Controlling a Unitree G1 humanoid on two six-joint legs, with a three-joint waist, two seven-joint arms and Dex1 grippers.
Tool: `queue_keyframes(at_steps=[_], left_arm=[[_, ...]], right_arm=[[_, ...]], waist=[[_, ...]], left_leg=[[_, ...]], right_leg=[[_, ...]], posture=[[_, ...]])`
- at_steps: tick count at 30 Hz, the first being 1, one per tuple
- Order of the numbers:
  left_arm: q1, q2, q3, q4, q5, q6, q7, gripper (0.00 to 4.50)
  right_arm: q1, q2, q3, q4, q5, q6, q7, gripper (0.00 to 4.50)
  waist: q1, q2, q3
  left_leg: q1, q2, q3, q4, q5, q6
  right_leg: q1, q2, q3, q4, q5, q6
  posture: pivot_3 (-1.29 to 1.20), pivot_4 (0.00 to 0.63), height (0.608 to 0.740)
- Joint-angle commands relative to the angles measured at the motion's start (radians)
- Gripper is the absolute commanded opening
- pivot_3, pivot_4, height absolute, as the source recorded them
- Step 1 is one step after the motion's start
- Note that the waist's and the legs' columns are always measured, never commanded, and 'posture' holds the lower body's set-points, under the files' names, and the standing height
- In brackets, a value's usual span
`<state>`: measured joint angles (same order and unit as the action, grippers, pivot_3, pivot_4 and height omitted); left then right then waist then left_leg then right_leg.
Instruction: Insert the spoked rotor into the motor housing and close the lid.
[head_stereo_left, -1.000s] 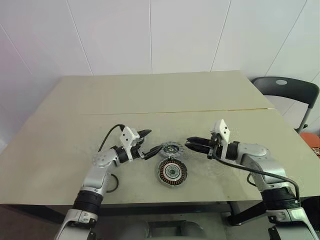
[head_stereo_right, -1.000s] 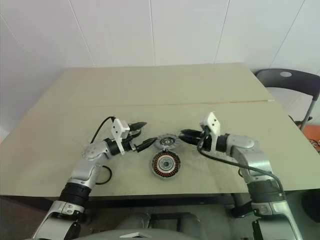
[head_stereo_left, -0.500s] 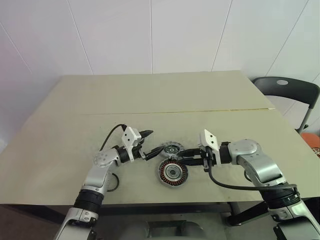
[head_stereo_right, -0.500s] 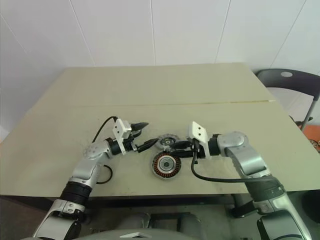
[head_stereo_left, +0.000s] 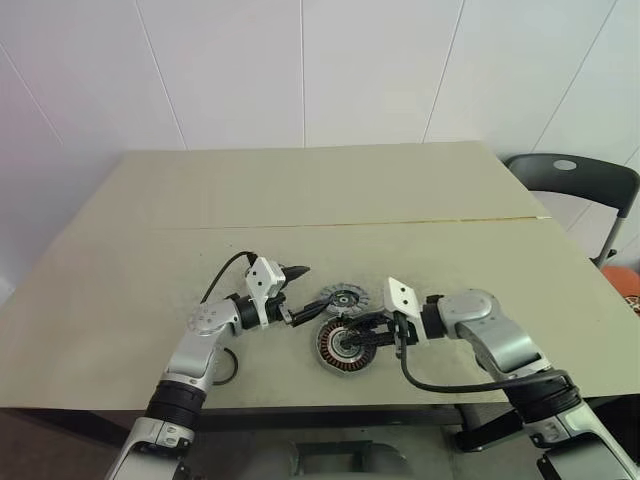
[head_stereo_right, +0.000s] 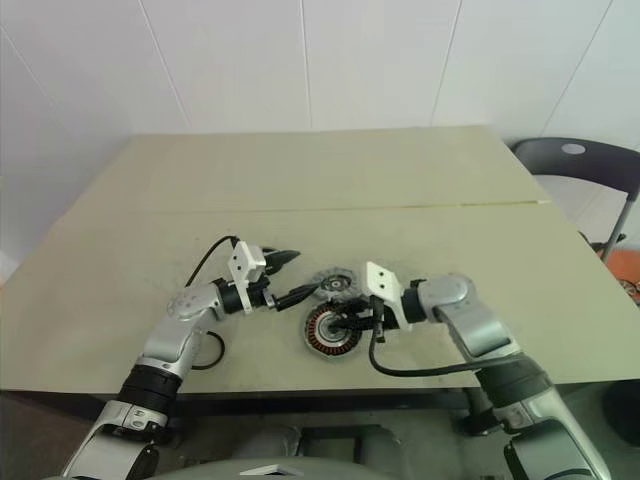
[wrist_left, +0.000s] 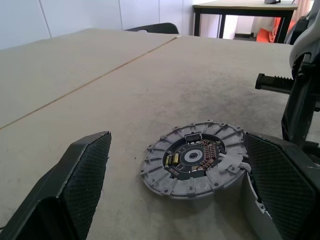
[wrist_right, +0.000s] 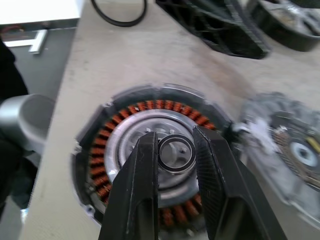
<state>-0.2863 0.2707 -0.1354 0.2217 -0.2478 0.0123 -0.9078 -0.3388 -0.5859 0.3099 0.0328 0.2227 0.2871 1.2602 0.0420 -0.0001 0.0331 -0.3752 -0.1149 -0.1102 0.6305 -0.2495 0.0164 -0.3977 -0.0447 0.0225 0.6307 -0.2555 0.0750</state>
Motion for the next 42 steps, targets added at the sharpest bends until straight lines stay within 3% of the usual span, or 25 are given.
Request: queue_keyframes(at_steps=[1, 42], left_arm=[[-0.009, 0.002, 0.000, -0.035, 0.000, -0.008, 0.004, 4.50], [-0.028, 0.002, -0.001, -0.027, 0.008, -0.012, 0.023, 4.50]], right_arm=[[-0.020, 0.011, 0.005, -0.020, 0.023, 0.007, 0.024, 0.68], [-0.053, 0.041, 0.018, 0.047, -0.009, -0.025, 0.024, 0.68]], waist=[[0.000, 0.000, 0.000], [0.000, 0.000, 0.000]], left_leg=[[0.000, 0.000, 0.000, 0.000, 0.000, 0.000], [0.000, 0.000, 0.000, 0.000, 0.000, 0.000]], right_leg=[[0.000, 0.000, 0.000, 0.000, 0.000, 0.000], [0.000, 0.000, 0.000, 0.001, 0.000, 0.000]], posture=[[0.00, 0.000, 0.740], [0.00, 0.000, 0.740]])
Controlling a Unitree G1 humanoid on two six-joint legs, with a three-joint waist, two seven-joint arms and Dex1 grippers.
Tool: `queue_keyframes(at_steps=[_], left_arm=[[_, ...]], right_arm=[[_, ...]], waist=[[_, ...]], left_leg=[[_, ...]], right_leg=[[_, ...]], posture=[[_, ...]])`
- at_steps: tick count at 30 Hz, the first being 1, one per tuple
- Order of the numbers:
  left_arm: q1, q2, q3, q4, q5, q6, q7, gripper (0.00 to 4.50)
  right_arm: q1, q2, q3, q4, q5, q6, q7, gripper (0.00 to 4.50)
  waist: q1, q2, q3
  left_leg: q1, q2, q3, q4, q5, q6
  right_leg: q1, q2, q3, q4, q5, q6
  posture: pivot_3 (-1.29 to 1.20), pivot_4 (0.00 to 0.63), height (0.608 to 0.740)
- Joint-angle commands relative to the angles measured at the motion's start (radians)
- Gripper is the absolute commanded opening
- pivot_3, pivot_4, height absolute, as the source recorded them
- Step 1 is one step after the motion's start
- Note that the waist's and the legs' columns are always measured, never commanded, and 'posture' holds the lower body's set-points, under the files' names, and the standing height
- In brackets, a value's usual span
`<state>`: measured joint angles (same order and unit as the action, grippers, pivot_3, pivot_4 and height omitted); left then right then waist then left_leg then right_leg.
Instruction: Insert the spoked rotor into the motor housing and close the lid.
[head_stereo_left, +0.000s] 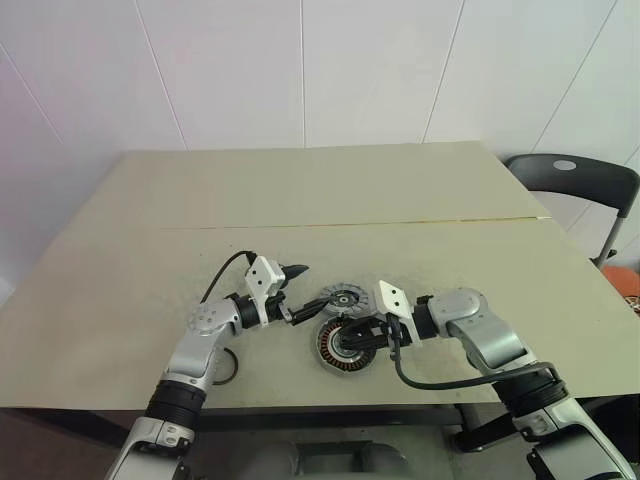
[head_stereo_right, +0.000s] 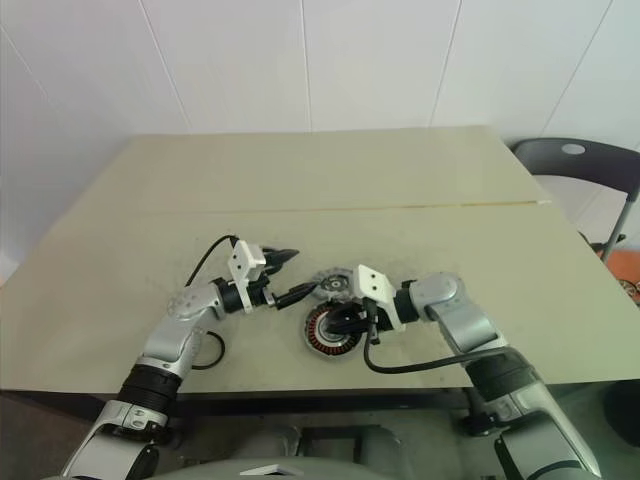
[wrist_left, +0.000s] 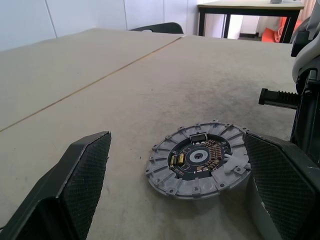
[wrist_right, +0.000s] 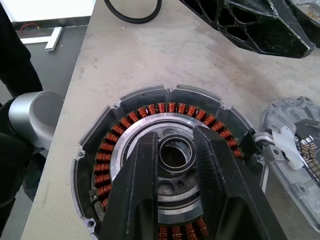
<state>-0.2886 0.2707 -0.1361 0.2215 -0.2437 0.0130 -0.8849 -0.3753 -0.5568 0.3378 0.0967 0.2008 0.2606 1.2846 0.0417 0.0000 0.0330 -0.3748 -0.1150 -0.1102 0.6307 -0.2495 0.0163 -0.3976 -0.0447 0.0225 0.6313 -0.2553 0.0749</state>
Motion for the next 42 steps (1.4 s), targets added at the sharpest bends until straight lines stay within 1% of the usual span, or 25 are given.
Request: queue_keyframes(at_steps=[1, 7, 9, 11, 14, 16, 24, 25, 26, 28, 35, 36, 42], left_arm=[[-0.027, 0.002, -0.001, -0.027, 0.004, -0.013, 0.000, 4.50], [-0.027, 0.001, 0.000, -0.025, 0.008, -0.013, 0.000, 4.50], [-0.026, 0.001, 0.000, -0.024, 0.009, -0.012, 0.001, 4.50], [-0.026, 0.001, 0.000, -0.024, 0.010, -0.013, 0.001, 4.50], [-0.026, 0.000, 0.001, -0.023, 0.011, -0.012, 0.002, 4.50], [-0.026, 0.000, 0.001, -0.022, 0.012, -0.012, 0.002, 4.50], [-0.031, -0.009, -0.005, -0.012, 0.017, -0.014, 0.001, 4.50], [-0.031, -0.010, -0.005, -0.012, 0.018, -0.014, 0.001, 4.50], [-0.031, -0.011, -0.005, -0.012, 0.018, -0.014, 0.000, 4.50], [-0.030, -0.011, -0.007, -0.013, 0.018, -0.013, 0.001, 4.50], [-0.033, -0.013, -0.010, -0.008, 0.020, -0.013, 0.001, 4.50], [-0.033, -0.013, -0.010, -0.008, 0.020, -0.012, 0.001, 4.50], [-0.033, -0.014, -0.012, -0.005, 0.022, -0.012, 0.001, 4.50]], right_arm=[[-0.016, 0.012, -0.010, -0.017, 0.013, 0.003, 0.000, 0.68], [-0.013, 0.010, -0.010, -0.018, 0.020, 0.024, 0.008, 0.68], [-0.013, 0.009, -0.012, -0.017, 0.021, 0.028, 0.010, 1.43], [-0.014, 0.007, -0.012, -0.011, 0.016, 0.024, 0.010, 1.96], [-0.018, 0.008, -0.012, 0.004, 0.003, 0.011, 0.003, 2.98], [-0.023, 0.012, -0.017, 0.017, 0.003, 0.000, 0.000, 3.57], [-0.039, 0.051, -0.052, 0.059, 0.015, -0.022, -0.048, 3.57], [-0.040, 0.053, -0.054, 0.061, 0.015, -0.023, -0.051, 3.18], [-0.040, 0.053, -0.054, 0.061, 0.015, -0.023, -0.052, 3.00], [-0.039, 0.052, -0.055, 0.060, 0.016, -0.024, -0.051, 2.40], [-0.037, 0.045, -0.053, 0.059, 0.017, -0.023, -0.049, 0.19], [-0.037, 0.044, -0.052, 0.059, 0.016, -0.022, -0.048, 0.05], [-0.026, 0.023, -0.041, 0.051, 0.010, -0.011, -0.032, 0.05]], waist=[[0.000, 0.000, 0.000], [0.000, 0.000, 0.000], [0.000, 0.000, 0.000], [0.000, 0.000, 0.000], [0.000, 0.000, 0.000], [0.000, 0.000, 0.000], [-0.001, 0.000, 0.000], [-0.001, 0.000, 0.000], [-0.001, 0.000, 0.000], [-0.001, 0.000, 0.000], [-0.001, 0.000, 0.000], [-0.001, 0.000, 0.000], [0.000, 0.000, 0.000]], left_leg=[[0.000, 0.000, 0.000, 0.000, 0.000, 0.000], [0.000, 0.000, 0.000, 0.000, 0.000, 0.000], [0.000, 0.000, 0.000, 0.000, 0.000, 0.000], [0.000, 0.000, 0.000, 0.000, 0.000, 0.000], [0.000, 0.000, 0.000, 0.000, 0.000, 0.000], [0.000, 0.000, 0.000, 0.000, 0.000, 0.000], [0.001, 0.000, 0.000, 0.001, 0.000, 0.000], [0.001, 0.000, 0.000, 0.001, 0.000, 0.000], [0.001, 0.000, 0.000, 0.001, 0.000, 0.000], [0.001, 0.000, 0.000, 0.001, 0.000, 0.000], [0.001, 0.000, 0.000, 0.001, 0.000, 0.000], [0.001, 0.000, 0.000, 0.001, 0.000, 0.000], [0.001, 0.000, 0.000, 0.002, 0.000, 0.000]], right_leg=[[0.000, 0.000, 0.000, 0.000, 0.000, 0.000], [0.000, 0.000, 0.000, 0.000, 0.000, 0.000], [0.000, 0.000, 0.000, 0.000, 0.000, 0.000], [0.000, 0.000, 0.000, 0.000, 0.000, 0.000], [0.000, 0.000, 0.000, 0.000, 0.000, 0.000], [0.000, 0.000, 0.000, 0.000, 0.000, 0.000], [0.001, 0.000, 0.000, 0.001, 0.000, 0.000], [0.001, 0.000, 0.000, 0.001, 0.000, 0.000], [0.001, 0.000, 0.000, 0.001, 0.000, 0.000], [0.001, 0.000, 0.000, 0.001, 0.000, 0.000], [0.001, 0.000, 0.000, 0.001, 0.000, 0.000], [0.001, 0.000, 0.000, 0.001, 0.000, 0.000], [0.001, 0.000, 0.000, 0.001, 0.000, 0.000]], posture=[[0.00, 0.000, 0.740], [0.00, 0.000, 0.740], [0.00, 0.000, 0.740], [0.00, 0.000, 0.740], [0.00, 0.000, 0.740], [0.00, 0.000, 0.740], [0.00, 0.000, 0.740], [0.00, 0.000, 0.740], [0.00, 0.000, 0.740], [0.00, 0.000, 0.740], [0.00, 0.000, 0.740], [0.00, 0.000, 0.740], [0.00, 0.000, 0.740]])
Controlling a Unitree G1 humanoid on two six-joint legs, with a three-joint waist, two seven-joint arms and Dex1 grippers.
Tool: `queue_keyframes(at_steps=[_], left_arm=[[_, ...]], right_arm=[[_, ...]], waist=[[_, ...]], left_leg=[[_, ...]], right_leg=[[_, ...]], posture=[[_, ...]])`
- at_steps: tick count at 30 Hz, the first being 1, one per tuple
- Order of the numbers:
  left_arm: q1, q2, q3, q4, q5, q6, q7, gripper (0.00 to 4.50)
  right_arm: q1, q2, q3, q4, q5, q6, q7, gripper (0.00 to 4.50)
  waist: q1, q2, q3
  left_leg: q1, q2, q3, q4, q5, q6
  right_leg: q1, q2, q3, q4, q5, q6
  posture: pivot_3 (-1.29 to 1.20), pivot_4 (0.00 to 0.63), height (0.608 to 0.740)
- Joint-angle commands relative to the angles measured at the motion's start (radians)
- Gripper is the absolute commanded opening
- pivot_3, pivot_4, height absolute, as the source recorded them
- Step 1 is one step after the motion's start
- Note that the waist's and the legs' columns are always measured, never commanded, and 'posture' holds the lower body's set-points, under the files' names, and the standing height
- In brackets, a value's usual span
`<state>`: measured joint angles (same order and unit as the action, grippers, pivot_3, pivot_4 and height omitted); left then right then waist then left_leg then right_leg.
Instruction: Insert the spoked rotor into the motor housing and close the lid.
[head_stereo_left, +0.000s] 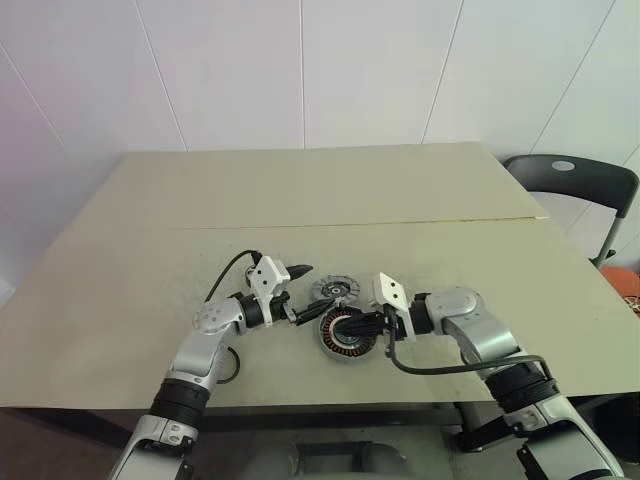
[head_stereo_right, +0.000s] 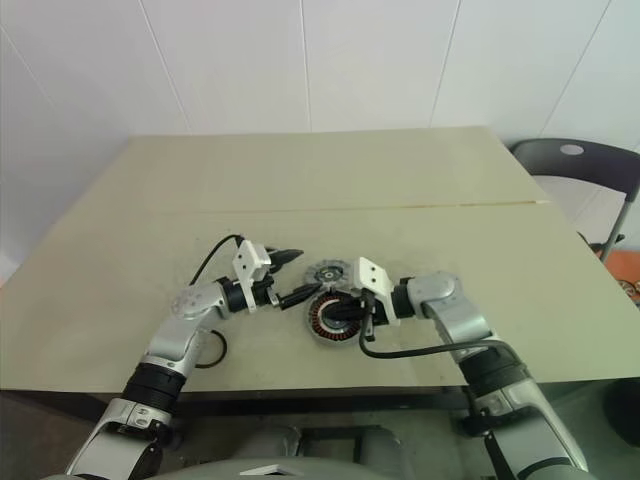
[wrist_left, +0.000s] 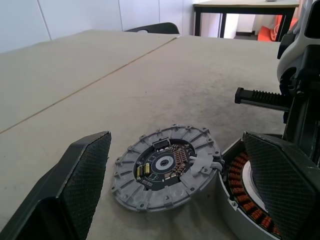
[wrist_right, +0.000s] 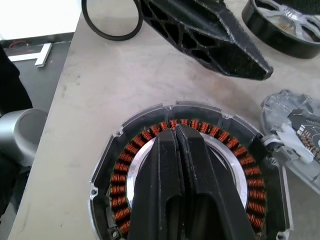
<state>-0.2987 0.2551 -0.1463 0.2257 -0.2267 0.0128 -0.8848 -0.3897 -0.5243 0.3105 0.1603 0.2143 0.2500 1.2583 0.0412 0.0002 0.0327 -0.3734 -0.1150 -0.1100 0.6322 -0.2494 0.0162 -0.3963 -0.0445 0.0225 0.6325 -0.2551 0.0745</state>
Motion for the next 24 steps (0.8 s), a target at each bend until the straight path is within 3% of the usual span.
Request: queue_keyframes(at_steps=[1, 11, 17, 21, 24], left_arm=[[-0.023, 0.001, -0.001, -0.008, 0.005, -0.012, 0.001, 4.50], [-0.022, -0.002, -0.005, -0.006, 0.011, -0.017, 0.008, 4.50], [-0.022, -0.005, -0.009, -0.004, 0.015, -0.019, 0.010, 4.50], [-0.022, -0.007, -0.010, -0.003, 0.018, -0.018, 0.008, 4.50], [-0.023, -0.009, -0.012, 0.001, 0.020, -0.020, 0.006, 4.50]], right_arm=[[-0.013, -0.007, -0.016, -0.009, -0.004, -0.003, -0.009, 0.05], [-0.005, -0.056, 0.064, 0.091, -0.137, -0.046, -0.038, 0.05], [-0.006, -0.023, 0.006, 0.101, -0.032, 0.007, -0.011, 0.05], [-0.006, 0.003, -0.075, 0.035, 0.138, 0.162, 0.039, 0.05], [-0.007, 0.012, -0.114, 0.015, 0.215, 0.249, 0.055, 0.05]], waist=[[0.000, 0.000, 0.000], [0.001, -0.001, -0.002], [0.000, -0.001, -0.001], [0.001, 0.000, -0.001], [-0.001, 0.000, -0.001]], left_leg=[[0.000, 0.000, 0.000, 0.000, 0.000, 0.000], [0.005, 0.000, 0.000, 0.000, -0.001, -0.002], [0.018, 0.000, 0.000, 0.000, -0.002, -0.002], [0.016, 0.001, 0.000, 0.000, -0.002, -0.002], [0.005, 0.001, 0.000, 0.000, 0.000, 0.000]], right_leg=[[0.000, 0.000, 0.000, 0.000, 0.000, 0.000], [0.005, 0.000, 0.000, 0.000, 0.000, 0.000], [0.020, -0.001, 0.000, -0.002, -0.006, 0.001], [0.018, -0.001, 0.000, -0.002, -0.006, 0.001], [0.006, -0.001, 0.000, -0.001, -0.001, 0.000]], posture=[[0.00, 0.000, 0.740], [0.00, 0.000, 0.740], [0.00, 0.000, 0.740], [0.00, 0.000, 0.740], [0.00, 0.000, 0.740]])
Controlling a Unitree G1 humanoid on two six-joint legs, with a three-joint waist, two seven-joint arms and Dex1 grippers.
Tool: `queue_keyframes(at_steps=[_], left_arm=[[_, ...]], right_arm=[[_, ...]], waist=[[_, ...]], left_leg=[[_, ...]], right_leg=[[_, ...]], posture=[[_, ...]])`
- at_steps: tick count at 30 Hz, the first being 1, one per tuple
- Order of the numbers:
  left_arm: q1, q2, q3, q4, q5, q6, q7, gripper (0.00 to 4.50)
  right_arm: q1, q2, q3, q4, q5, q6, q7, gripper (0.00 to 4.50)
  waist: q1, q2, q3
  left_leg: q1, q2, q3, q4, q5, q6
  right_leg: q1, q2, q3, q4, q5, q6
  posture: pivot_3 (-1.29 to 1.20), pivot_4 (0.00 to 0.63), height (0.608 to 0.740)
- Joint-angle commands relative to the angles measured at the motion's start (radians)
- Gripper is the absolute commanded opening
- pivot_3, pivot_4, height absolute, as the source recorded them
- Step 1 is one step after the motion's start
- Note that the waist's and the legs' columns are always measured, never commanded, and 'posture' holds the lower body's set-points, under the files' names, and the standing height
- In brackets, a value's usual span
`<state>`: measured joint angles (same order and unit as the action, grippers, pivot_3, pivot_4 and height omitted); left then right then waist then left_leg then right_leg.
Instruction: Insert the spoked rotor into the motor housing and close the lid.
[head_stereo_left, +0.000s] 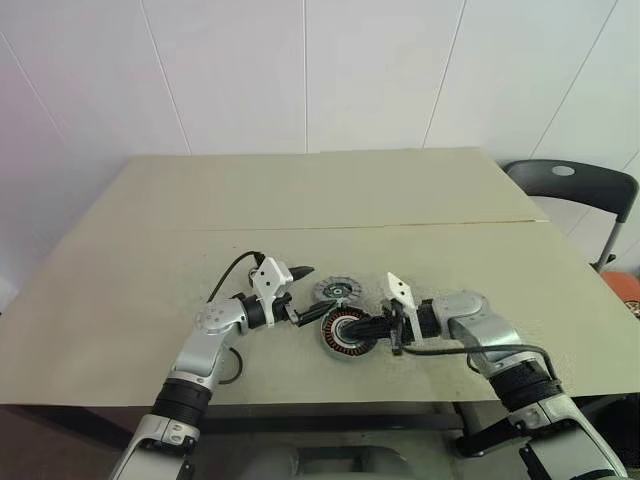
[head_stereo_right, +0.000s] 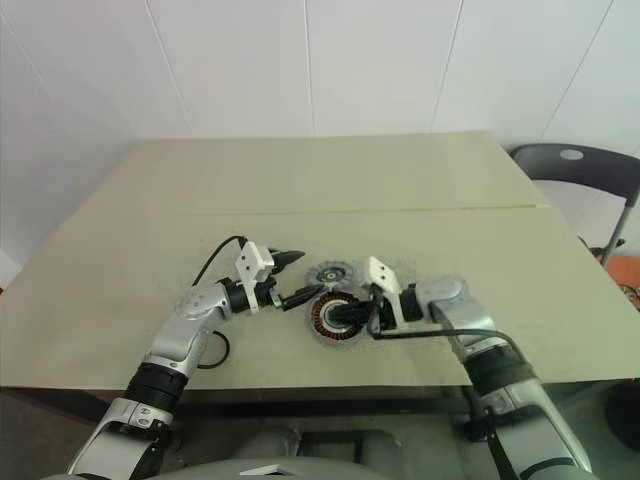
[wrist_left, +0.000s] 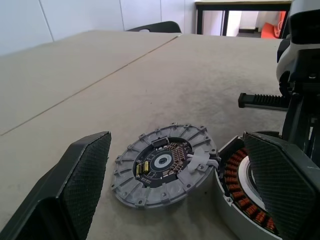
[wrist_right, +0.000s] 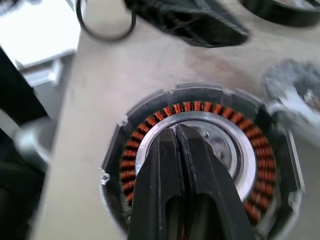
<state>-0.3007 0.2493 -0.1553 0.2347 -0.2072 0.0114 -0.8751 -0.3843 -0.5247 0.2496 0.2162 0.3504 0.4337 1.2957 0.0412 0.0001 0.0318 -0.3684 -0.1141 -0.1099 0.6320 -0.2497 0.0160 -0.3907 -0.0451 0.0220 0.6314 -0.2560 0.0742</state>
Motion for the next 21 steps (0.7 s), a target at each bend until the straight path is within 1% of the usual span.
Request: queue_keyframes(at_steps=[1, 3, 9, 13, 15, 16, 19, 21], left_arm=[[-0.023, -0.004, -0.004, -0.006, 0.001, -0.019, -0.004, 4.50], [-0.026, -0.005, -0.006, -0.003, 0.002, -0.020, -0.004, 4.50], [-0.035, -0.007, -0.012, 0.009, 0.004, -0.026, -0.007, 4.50], [-0.038, -0.009, -0.014, 0.018, 0.006, -0.031, -0.009, 4.50], [-0.041, -0.008, -0.014, 0.021, 0.007, -0.032, -0.009, 4.50], [-0.040, -0.008, -0.015, 0.020, 0.007, -0.032, -0.008, 4.50], [-0.036, -0.007, -0.018, 0.019, 0.010, -0.033, -0.006, 4.50], [-0.036, -0.007, -0.018, 0.021, 0.010, -0.035, -0.005, 4.50]], right_arm=[[-0.012, 0.013, -0.060, -0.038, 0.087, 0.075, 0.017, 0.05], [-0.008, 0.013, -0.065, -0.037, 0.084, 0.077, 0.006, 0.05], [-0.007, -0.013, -0.015, -0.025, -0.031, -0.007, -0.039, 0.05], [-0.013, -0.038, 0.060, 0.002, -0.184, -0.107, -0.101, 0.05], [-0.017, -0.043, 0.078, 0.002, -0.219, -0.122, -0.118, 0.05], [-0.015, -0.042, 0.079, -0.013, -0.213, -0.113, -0.112, 0.05], [0.005, -0.037, 0.061, -0.106, -0.102, -0.015, -0.033, 0.05], [0.013, -0.046, 0.059, -0.139, -0.067, 0.026, 0.006, 0.05]], waist=[[-0.001, 0.000, 0.000], [0.000, 0.000, 0.000], [0.000, 0.000, 0.000], [-0.001, 0.000, 0.000], [0.000, 0.000, 0.000], [0.000, 0.000, 0.000], [0.000, 0.000, 0.000], [0.000, 0.000, 0.000]], left_leg=[[-0.005, 0.000, 0.000, 0.000, 0.001, 0.000], [-0.007, 0.000, 0.000, -0.001, 0.001, 0.000], [-0.007, 0.000, 0.000, -0.001, 0.000, -0.001], [-0.006, 0.000, 0.000, -0.001, 0.000, 0.000], [-0.004, 0.000, 0.000, -0.001, 0.000, 0.000], [-0.004, 0.000, 0.000, 0.000, 0.000, -0.001], [-0.003, 0.000, 0.000, 0.000, -0.001, -0.001], [-0.003, 0.000, 0.000, 0.000, -0.001, -0.001]], right_leg=[[-0.006, 0.000, 0.000, 0.001, 0.001, 0.001], [-0.008, 0.000, 0.000, 0.001, 0.002, 0.001], [-0.007, 0.000, 0.000, 0.000, 0.001, 0.000], [-0.006, 0.000, 0.000, 0.000, 0.001, 0.001], [-0.005, 0.000, 0.000, 0.000, 0.001, 0.001], [-0.004, 0.000, 0.000, 0.000, 0.001, 0.001], [-0.003, 0.000, -0.001, 0.000, 0.001, 0.000], [-0.003, 0.000, -0.001, 0.000, 0.001, 0.000]], posture=[[0.00, 0.000, 0.740], [0.00, 0.000, 0.740], [0.00, 0.000, 0.740], [0.00, 0.000, 0.740], [0.00, 0.000, 0.740], [0.00, 0.000, 0.740], [0.00, 0.000, 0.740], [0.00, 0.000, 0.740]])
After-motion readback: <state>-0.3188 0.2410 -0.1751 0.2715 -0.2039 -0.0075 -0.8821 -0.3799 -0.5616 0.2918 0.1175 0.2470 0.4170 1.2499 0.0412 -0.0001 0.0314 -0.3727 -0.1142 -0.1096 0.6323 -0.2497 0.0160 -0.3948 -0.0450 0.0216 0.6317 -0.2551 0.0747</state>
